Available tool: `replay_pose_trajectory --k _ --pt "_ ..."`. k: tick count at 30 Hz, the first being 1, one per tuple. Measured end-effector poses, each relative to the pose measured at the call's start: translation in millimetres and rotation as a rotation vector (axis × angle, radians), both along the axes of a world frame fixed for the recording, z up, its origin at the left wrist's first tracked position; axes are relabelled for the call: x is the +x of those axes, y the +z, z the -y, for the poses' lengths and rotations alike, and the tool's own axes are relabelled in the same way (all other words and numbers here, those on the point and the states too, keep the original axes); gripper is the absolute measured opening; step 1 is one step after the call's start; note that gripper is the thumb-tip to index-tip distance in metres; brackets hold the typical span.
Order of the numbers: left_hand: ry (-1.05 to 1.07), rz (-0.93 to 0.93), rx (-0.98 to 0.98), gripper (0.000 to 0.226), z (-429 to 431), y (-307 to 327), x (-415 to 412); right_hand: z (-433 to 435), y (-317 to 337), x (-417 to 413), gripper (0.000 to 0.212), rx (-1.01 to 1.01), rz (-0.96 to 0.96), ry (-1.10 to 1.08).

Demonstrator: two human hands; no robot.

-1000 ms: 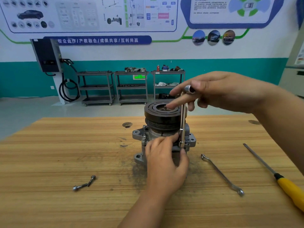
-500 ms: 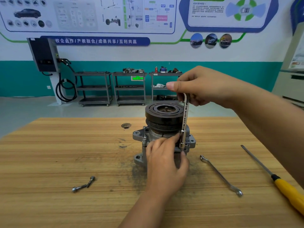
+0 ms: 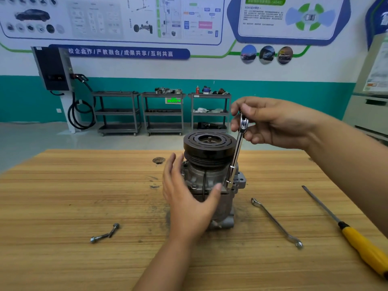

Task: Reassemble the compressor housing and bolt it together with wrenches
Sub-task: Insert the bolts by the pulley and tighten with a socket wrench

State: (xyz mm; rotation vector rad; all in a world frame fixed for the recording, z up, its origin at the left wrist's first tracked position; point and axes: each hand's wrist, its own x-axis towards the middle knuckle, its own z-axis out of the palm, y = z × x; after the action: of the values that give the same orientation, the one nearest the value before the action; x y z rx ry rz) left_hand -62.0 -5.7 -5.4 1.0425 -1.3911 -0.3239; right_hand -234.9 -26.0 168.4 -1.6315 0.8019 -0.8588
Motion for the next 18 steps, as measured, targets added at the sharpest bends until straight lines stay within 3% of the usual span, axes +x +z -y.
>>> replay_pose_trajectory --k 5,10,13,18 --pt "-0.178 -0.363 0.215 0.068 13 -1 15 6 -1 -11 0.023 -0.004 -0.002 0.116" --pt "-0.237 -0.438 0.271 0.070 16 -4 16 5 8 -9 0.018 -0.458 -0.443 -0.096" --pt "-0.212 -0.463 0.249 0.060 18 -6 14 3 14 -6 0.008 -0.627 -0.668 -0.232" --pt "-0.200 -0.525 0.226 0.046 22 -9 15 -13 16 3 0.030 -0.814 -0.929 -0.407"
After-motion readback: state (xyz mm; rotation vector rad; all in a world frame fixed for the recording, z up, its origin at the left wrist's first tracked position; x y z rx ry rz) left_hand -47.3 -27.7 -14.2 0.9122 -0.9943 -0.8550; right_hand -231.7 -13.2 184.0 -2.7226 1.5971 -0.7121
